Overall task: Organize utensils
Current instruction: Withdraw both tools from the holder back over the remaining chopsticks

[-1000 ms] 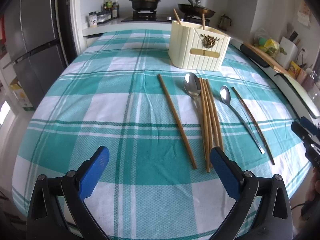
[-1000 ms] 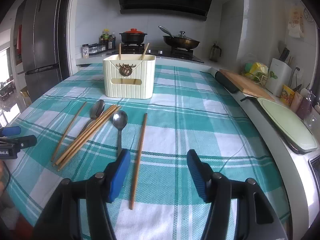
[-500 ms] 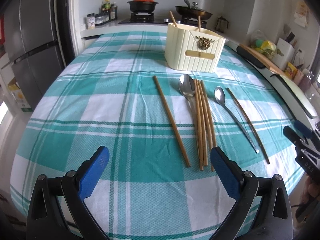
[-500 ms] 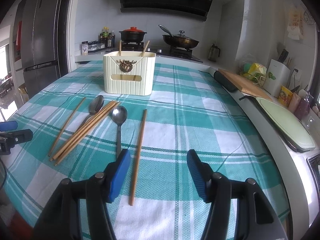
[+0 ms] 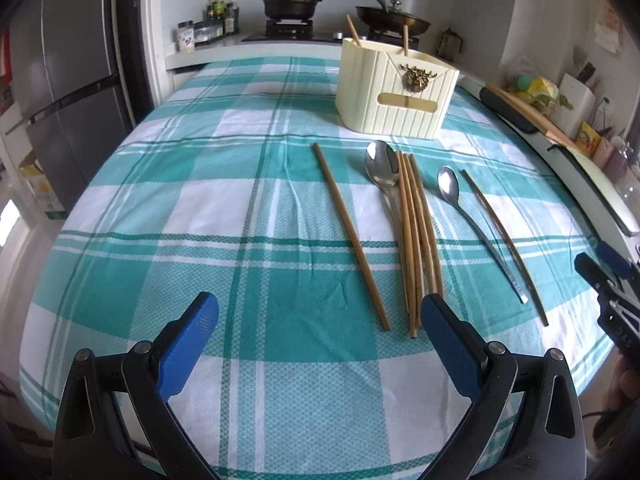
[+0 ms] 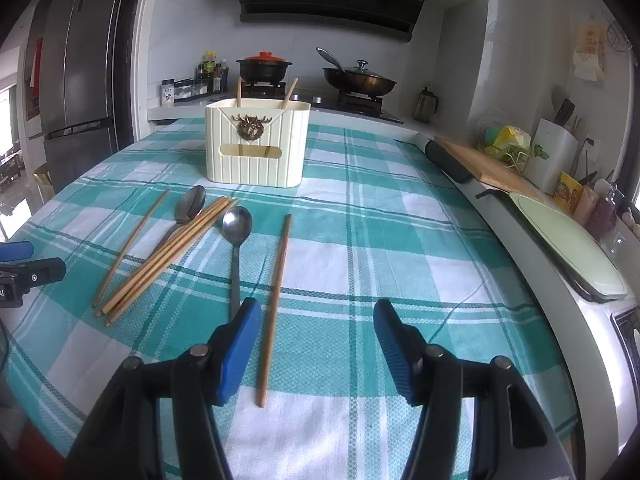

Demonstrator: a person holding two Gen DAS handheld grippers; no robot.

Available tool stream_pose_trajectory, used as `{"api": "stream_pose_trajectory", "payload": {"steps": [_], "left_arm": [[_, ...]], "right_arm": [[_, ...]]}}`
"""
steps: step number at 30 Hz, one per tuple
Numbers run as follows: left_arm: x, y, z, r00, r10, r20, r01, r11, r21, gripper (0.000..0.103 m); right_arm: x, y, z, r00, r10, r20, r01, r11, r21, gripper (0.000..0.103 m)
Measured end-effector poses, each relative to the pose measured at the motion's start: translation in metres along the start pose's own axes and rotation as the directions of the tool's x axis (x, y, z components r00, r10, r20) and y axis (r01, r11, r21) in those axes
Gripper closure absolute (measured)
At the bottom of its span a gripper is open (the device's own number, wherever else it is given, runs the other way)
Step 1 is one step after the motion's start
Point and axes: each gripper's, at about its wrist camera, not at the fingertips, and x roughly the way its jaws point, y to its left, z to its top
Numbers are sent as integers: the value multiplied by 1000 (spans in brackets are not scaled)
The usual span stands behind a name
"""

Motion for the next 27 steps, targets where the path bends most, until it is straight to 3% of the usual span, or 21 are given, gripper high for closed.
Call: {"api": "stream_pose_trajectory", "payload": {"steps": [27], "left_arm": [[17,10,-3,999,26,-34,-27,999,-27,2]], "right_arm": [[11,-3,-5,999,-8,-32,9,1000,13,43]]}}
